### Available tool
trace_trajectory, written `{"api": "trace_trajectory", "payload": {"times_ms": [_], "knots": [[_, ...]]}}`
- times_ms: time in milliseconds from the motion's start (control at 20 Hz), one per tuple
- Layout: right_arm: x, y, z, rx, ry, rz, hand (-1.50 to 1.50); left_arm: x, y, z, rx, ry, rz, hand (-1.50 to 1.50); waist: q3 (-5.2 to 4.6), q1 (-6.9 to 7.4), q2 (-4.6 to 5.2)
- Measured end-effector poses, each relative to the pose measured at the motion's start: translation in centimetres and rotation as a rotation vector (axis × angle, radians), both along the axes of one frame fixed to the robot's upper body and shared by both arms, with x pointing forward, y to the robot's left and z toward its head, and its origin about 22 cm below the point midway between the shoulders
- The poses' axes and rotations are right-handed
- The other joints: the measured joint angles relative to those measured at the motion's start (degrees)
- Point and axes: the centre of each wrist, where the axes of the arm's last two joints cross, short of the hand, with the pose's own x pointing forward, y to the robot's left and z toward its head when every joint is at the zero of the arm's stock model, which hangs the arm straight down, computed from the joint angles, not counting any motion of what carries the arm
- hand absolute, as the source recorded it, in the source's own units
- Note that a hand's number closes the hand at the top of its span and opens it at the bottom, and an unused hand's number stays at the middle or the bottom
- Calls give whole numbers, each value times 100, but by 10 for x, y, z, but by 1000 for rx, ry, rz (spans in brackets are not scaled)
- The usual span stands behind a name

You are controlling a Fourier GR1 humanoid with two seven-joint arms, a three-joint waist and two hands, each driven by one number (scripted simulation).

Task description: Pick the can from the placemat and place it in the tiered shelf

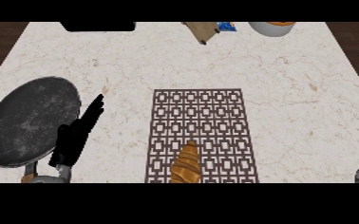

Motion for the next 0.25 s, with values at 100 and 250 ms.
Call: {"api": "trace_trajectory", "payload": {"times_ms": [100,250], "knots": [[-12,-12,-1,-14,-4,21,-150,-1,-4,1,0,7,-2,0,-4,15,5],[-23,-24,-3,-45,15,40,-150,1,-3,2,-6,10,-6,0,-5,46,16]]}}
